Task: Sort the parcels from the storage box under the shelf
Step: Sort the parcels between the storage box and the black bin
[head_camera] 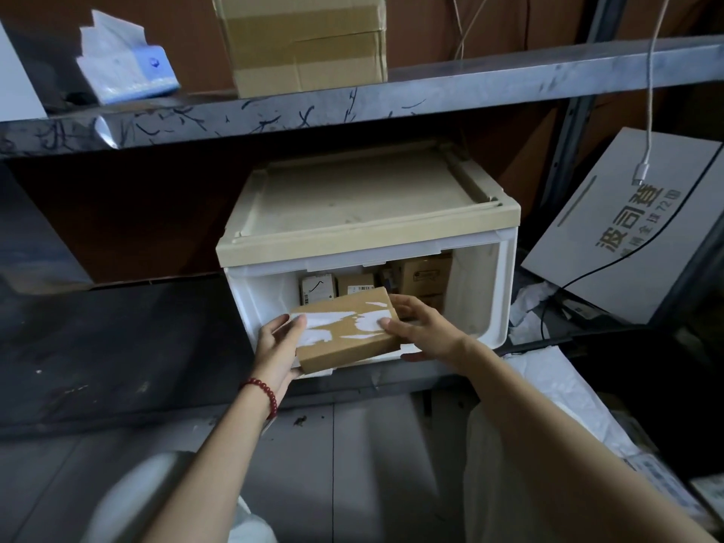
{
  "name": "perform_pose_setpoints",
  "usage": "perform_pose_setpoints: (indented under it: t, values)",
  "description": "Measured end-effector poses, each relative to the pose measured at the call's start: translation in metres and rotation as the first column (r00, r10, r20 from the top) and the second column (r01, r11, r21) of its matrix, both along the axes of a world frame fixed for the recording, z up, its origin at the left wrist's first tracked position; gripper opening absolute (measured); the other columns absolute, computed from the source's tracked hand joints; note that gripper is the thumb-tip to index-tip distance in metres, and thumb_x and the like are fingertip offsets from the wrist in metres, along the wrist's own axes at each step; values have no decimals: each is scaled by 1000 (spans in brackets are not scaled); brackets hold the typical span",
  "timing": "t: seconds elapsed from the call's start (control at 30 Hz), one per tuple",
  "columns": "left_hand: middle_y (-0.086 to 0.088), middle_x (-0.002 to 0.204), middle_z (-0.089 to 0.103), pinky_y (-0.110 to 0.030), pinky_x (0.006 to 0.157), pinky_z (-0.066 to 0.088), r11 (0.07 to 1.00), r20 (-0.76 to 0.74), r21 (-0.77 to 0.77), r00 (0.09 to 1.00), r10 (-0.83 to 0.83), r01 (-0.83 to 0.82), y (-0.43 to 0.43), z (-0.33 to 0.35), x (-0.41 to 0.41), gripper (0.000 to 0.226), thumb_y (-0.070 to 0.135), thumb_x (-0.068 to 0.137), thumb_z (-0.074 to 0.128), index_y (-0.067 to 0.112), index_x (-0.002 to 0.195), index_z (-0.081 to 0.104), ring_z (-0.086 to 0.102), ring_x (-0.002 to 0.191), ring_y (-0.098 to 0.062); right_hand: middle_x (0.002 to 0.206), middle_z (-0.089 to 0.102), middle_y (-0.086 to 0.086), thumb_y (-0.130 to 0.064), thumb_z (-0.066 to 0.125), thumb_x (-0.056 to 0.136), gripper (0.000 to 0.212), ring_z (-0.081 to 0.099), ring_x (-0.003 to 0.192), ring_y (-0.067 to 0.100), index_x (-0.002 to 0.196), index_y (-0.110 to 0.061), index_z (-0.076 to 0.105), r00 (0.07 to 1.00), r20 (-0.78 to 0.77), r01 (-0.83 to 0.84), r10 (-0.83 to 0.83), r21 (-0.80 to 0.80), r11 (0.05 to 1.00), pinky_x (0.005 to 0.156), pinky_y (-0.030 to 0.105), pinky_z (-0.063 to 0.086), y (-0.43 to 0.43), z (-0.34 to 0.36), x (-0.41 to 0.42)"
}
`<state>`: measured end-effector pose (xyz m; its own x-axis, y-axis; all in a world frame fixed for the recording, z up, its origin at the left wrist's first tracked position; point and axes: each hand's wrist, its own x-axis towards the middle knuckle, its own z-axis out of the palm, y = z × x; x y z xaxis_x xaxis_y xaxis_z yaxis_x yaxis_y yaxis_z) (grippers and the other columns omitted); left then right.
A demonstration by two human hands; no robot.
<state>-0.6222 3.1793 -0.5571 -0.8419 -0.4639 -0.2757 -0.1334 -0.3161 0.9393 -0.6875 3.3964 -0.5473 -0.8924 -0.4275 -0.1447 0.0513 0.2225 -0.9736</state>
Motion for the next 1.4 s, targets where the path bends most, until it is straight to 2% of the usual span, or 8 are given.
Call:
perform_pose_setpoints:
  t: [0.23, 0.37, 0.57, 0.67, 0.87, 1.1, 1.23, 1.4]
  values:
    - [4, 134, 54, -43, 104, 43, 946, -34, -284, 984, -174, 158, 2, -8, 0, 74, 46, 56, 81, 26, 121, 52, 53, 121, -12, 126, 46, 1, -34, 56, 95, 50, 51, 107, 20, 140, -26, 34, 975, 124, 173, -185, 97, 980, 70, 36, 58, -12, -9, -8]
    - [14, 127, 50, -9, 80, 47, 855, -40, -457, 955, -295, 244, 0, -11, 0, 94, 31, 50, 90, 31, 132, 45, 51, 103, 13, 119, 51, 4, -40, 53, 95, 43, 56, 111, 27, 132, -21, 41, 950, 120, 271, -290, 149, 951, 82, 43, 57, -15, -13, -13]
    - [11, 135, 46, -28, 89, 48, 766, 61, -590, 960, -274, 256, 1, -15, -2, 78, 37, 70, 82, 43, 136, 40, 53, 115, -15, 107, 59, 6, -60, 54, 87, 59, 62, 80, 19, 125, -16, 46, 945, 247, 166, -213, 198, 966, 54, 24, 51, -16, -8, -9]
    - [5, 124, 53, -21, 75, 41, 718, 142, -643, 963, -229, 266, 1, -17, -4, 65, 53, 80, 66, 44, 138, 39, 51, 105, -12, 120, 57, 6, -49, 71, 80, 74, 62, 97, 20, 136, -16, 36, 960, 196, 170, -202, 167, 971, 60, 27, 51, -12, -13, -11]
    - [3, 116, 62, -14, 60, 40, 708, 176, -664, 971, -163, 239, 7, -22, -6, 39, 56, 85, 58, 35, 117, 50, 58, 91, -8, 103, 61, 6, -60, 63, 80, 78, 59, 90, 19, 135, -11, 36, 984, 120, 82, -132, 354, 932, 51, 25, 45, -8, -15, -11]
    - [1, 127, 58, -45, 95, 50, 796, 164, -484, 931, -327, 364, 26, -14, -12, 44, 46, 84, 64, 32, 120, 43, 60, 110, -19, 110, 59, 9, -69, 71, 48, 99, 64, 96, 18, 120, -7, 40, 974, 53, 206, -222, 215, 955, 76, 37, 59, 23, -8, 1]
    - [14, 121, 53, -33, 98, 45, 700, 120, -557, 877, -465, 447, 60, -5, -17, 52, 40, 78, 74, 35, 119, 43, 51, 115, -8, 105, 62, 3, -40, 80, 67, 78, 68, 82, 10, 126, -18, 34, 971, -26, 240, -239, 26, 970, 63, 26, 59, 77, -15, 12]
    - [14, 118, 48, -21, 87, 38, 585, 148, -603, 796, -586, 543, 130, -1, -30, 58, 37, 79, 74, 32, 126, 39, 46, 109, -5, 97, 68, 4, -45, 81, 59, 66, 70, 82, 16, 115, -24, 51, 945, -92, 321, -314, 71, 944, 65, 35, 60, 153, -18, 19]
